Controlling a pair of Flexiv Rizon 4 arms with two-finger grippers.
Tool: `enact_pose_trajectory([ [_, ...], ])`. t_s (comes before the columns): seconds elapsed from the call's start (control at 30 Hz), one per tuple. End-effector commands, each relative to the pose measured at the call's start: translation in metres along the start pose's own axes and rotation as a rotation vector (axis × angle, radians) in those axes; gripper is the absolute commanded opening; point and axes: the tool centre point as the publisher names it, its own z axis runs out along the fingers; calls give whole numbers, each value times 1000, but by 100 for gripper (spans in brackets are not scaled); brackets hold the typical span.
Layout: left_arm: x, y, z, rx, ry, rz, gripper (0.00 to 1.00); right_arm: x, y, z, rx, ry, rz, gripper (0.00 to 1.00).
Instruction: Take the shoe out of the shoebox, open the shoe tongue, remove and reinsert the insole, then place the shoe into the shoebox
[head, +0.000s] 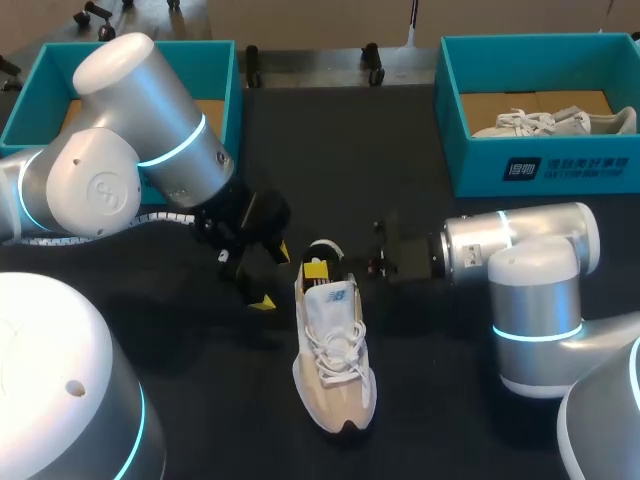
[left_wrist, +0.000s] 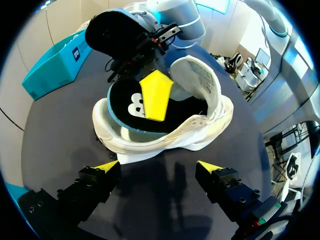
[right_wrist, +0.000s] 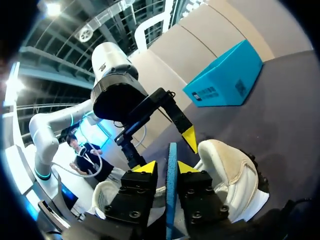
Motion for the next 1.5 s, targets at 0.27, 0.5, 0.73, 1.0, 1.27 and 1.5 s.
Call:
enact_pose_trajectory([
  [0.27, 0, 1, 1, 1, -1, 0, 100, -10, -13, 3, -1, 10, 71, 0],
  [0.5, 0, 1, 1, 1, -1, 0, 100, -7, -35, 11, -7, 7, 114, 0],
  [0.73, 0, 1, 1, 1, -1, 0, 100, 3, -24, 8, -3, -15, 76, 28],
  [1.0, 0, 1, 1, 1, -1, 0, 100, 11, -2, 7, 42, -41, 25, 44],
  [1.27, 0, 1, 1, 1, -1, 0, 100, 17, 10, 1, 64, -62, -2, 45],
  [1.5, 0, 1, 1, 1, -1, 0, 100, 19, 13, -7, 64, -76, -12, 45],
])
